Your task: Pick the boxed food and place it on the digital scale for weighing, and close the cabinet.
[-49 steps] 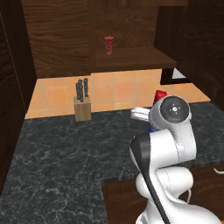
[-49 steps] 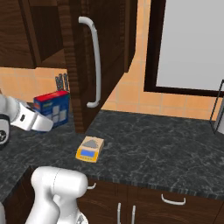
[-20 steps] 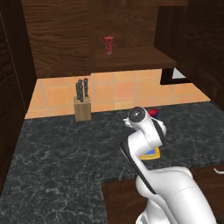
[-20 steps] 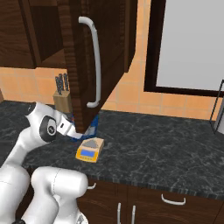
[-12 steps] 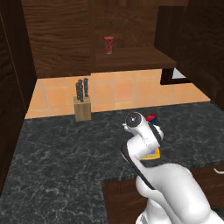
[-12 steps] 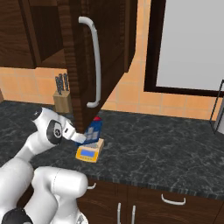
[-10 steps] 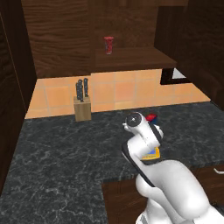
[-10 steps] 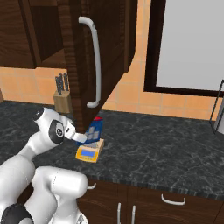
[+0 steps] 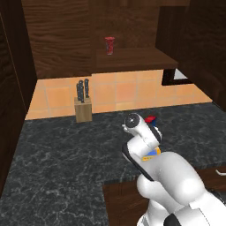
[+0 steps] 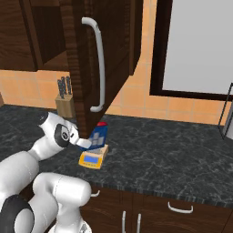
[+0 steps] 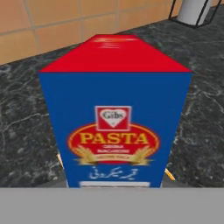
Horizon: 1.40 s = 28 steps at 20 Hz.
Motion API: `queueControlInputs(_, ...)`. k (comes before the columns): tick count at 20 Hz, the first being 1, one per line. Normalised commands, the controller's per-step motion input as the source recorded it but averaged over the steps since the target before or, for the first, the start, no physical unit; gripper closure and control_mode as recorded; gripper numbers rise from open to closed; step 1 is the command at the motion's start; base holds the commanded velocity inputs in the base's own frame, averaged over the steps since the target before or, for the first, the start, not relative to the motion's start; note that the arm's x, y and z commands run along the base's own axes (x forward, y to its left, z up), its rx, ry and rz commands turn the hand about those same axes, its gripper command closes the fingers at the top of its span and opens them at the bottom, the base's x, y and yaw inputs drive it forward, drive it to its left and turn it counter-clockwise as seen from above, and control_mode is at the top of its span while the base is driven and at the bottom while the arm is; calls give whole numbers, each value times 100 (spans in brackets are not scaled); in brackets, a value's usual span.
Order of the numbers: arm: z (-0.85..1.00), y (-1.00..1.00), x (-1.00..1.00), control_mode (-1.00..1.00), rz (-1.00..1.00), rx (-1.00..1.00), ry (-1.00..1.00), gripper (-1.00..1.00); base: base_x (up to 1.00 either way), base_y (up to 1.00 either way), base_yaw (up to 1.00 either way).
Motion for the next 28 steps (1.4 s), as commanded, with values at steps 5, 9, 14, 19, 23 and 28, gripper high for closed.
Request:
queueControlInputs(5, -42, -5, 0, -100, 0, 0, -10, 100, 0, 0, 0)
queueControlInputs(9, -30, -16, 11, -100, 0, 0, -10, 100, 0, 0, 0)
queueControlInputs(14, -27, -31, -2, -100, 0, 0, -2, 100, 0, 0, 0)
queueControlInputs(19, -24, -11, -16, -100, -2, 0, 0, 100, 0, 0, 0)
queueControlInputs(23, -52, 5, -14, -100, -1, 0, 0, 100, 0, 0, 0)
queueControlInputs(28, -40, 4, -7, -100, 0, 0, 0, 100, 0, 0, 0)
